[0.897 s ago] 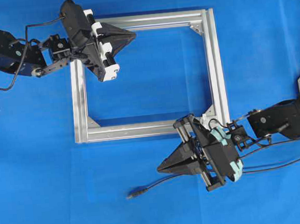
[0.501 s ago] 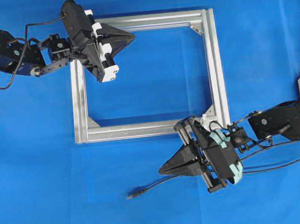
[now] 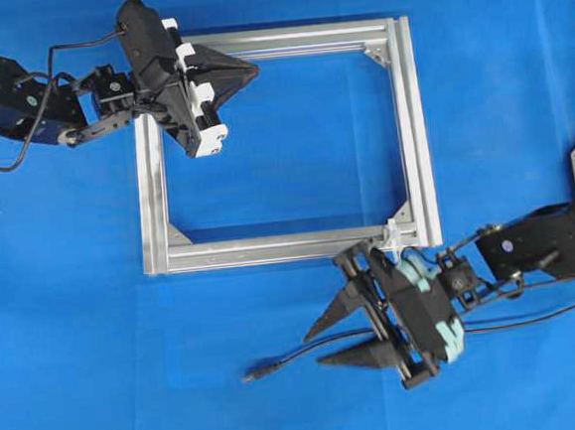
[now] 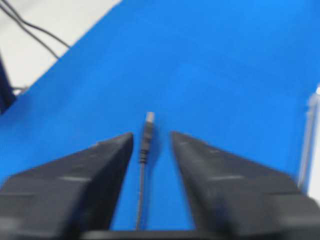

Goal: Insert the wire through the string loop located on the right side.
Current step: 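Move the right gripper down toward the black USB cable end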

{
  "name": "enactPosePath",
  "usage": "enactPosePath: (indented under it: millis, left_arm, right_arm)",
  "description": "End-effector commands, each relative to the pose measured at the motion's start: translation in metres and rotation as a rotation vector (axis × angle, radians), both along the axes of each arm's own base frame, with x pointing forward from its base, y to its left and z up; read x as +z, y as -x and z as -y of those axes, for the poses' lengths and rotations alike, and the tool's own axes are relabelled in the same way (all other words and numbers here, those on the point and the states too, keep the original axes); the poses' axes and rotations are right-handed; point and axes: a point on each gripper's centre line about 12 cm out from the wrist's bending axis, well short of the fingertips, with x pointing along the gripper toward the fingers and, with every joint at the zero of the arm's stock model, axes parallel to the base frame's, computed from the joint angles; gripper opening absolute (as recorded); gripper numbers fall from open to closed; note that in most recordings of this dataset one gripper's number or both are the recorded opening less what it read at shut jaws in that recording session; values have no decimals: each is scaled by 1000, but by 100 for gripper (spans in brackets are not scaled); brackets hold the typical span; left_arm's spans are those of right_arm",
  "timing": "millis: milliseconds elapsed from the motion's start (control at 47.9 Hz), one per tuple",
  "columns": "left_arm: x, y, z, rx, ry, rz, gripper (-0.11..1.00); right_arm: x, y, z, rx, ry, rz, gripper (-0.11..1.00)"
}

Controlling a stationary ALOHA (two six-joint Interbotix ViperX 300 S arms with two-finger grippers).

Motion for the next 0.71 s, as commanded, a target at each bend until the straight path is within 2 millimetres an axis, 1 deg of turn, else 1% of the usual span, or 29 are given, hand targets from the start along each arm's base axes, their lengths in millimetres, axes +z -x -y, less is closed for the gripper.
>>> enactPosePath:
  millis: [0, 125, 146, 167, 209, 250, 355, 480, 689]
  left_arm:
    - [16, -4, -1, -2, -18, 44, 0]
    - [15, -3, -1, -1, -15, 44, 0]
    - [15, -3, -1, 0, -14, 46, 0]
    - [15, -3, -1, 0, -13, 46, 0]
    - [15, -3, -2, 2, -11, 45, 0]
    - [15, -3, -1, 1, -9, 46, 0]
    - [15, -3, -1, 1, -9, 46, 0]
    - [15, -3, -2, 1, -10, 45, 0]
    - [15, -3, -1, 1, -9, 44, 0]
  right_arm:
    - [10, -4, -7, 7, -17, 20, 49]
    - [10, -8, -8, -4, -35, 5, 85]
    - [10, -8, -8, -5, -39, 4, 87]
    - [10, -9, -8, -6, -42, 2, 86]
    - [9, -10, -8, -10, -46, -3, 80]
    - [7, -11, -9, -12, -51, -6, 76]
    - [-2, -14, -9, -25, -62, -32, 77]
    - [-21, -19, -11, -44, -71, -78, 78]
    - [-43, -25, -14, -74, -81, -124, 78]
